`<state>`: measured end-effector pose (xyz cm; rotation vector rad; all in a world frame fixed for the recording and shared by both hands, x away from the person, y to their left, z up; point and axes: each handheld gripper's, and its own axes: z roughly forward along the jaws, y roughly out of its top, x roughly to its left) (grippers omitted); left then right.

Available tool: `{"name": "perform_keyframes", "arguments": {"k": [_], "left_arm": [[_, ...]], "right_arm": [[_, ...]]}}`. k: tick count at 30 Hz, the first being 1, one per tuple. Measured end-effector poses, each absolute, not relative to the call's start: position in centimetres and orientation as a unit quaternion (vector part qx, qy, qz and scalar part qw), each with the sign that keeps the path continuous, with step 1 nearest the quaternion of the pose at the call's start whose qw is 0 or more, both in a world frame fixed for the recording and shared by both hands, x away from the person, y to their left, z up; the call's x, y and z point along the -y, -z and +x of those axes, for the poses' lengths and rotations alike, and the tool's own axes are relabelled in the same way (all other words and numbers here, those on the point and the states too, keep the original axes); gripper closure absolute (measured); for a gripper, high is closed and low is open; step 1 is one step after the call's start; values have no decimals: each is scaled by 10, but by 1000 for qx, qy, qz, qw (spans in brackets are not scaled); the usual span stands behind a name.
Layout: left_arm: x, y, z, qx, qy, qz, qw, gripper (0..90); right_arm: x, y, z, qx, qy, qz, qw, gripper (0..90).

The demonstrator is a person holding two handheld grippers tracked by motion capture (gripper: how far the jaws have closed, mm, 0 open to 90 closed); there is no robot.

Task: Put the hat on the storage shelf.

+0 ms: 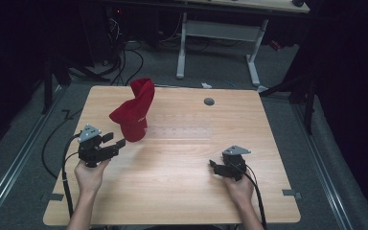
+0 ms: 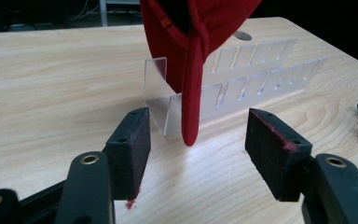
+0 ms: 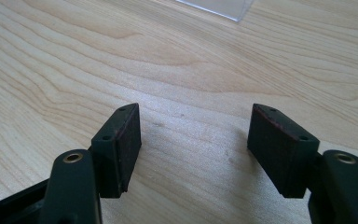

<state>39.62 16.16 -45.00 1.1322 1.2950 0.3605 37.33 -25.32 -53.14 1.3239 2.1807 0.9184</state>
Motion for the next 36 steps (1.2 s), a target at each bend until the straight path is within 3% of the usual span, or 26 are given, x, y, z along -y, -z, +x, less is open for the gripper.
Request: {"name": "perform_keyframes", "arguments": {"k": [7, 36], "left_arm": [[-154, 458, 384, -554, -186, 522, 621, 393], [-107, 496, 363, -535, -117, 564, 618, 361]], "right_arm": [[253, 531, 373, -786, -331, 477, 214, 350], [253, 531, 373, -785, -331, 478, 213, 346]]}}
